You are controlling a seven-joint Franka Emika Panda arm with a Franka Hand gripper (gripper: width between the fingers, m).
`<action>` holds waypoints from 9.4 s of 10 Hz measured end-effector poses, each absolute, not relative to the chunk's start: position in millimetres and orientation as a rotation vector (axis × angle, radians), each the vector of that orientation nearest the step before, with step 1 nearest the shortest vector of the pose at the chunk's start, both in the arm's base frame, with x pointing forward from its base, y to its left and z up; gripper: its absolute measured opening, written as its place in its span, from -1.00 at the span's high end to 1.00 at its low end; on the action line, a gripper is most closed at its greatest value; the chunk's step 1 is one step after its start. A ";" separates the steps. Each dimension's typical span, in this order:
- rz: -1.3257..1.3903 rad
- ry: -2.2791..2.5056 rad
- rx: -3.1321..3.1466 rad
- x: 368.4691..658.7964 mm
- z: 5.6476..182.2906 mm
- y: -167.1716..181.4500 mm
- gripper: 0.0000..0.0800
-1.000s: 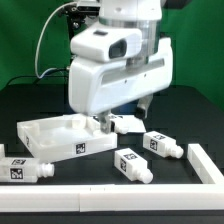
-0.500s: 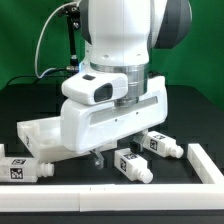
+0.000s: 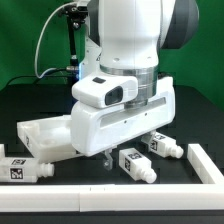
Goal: Assemble one leg
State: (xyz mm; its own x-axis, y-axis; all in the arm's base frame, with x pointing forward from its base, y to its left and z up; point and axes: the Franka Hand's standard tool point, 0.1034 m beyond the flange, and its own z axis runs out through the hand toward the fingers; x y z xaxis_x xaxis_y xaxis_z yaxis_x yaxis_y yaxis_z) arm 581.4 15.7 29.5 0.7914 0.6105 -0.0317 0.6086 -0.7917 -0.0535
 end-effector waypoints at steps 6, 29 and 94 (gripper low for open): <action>0.053 -1.008 -2.927 575.9 17.1 37.1 -0.63; -0.005 -0.567 -3.070 432.8 75.0 116.0 0.29; 0.024 -0.946 -2.981 442.9 113.8 84.6 -0.62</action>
Offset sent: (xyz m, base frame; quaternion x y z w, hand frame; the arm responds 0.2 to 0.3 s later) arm -0.0078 0.0228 -0.0193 0.0063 0.0053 0.0392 0.9992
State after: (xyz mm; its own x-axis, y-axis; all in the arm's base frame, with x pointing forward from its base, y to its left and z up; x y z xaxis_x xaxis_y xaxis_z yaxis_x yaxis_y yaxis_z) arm 442.9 84.6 113.8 0.8169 0.5767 -0.0105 0.5765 -0.8169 -0.0179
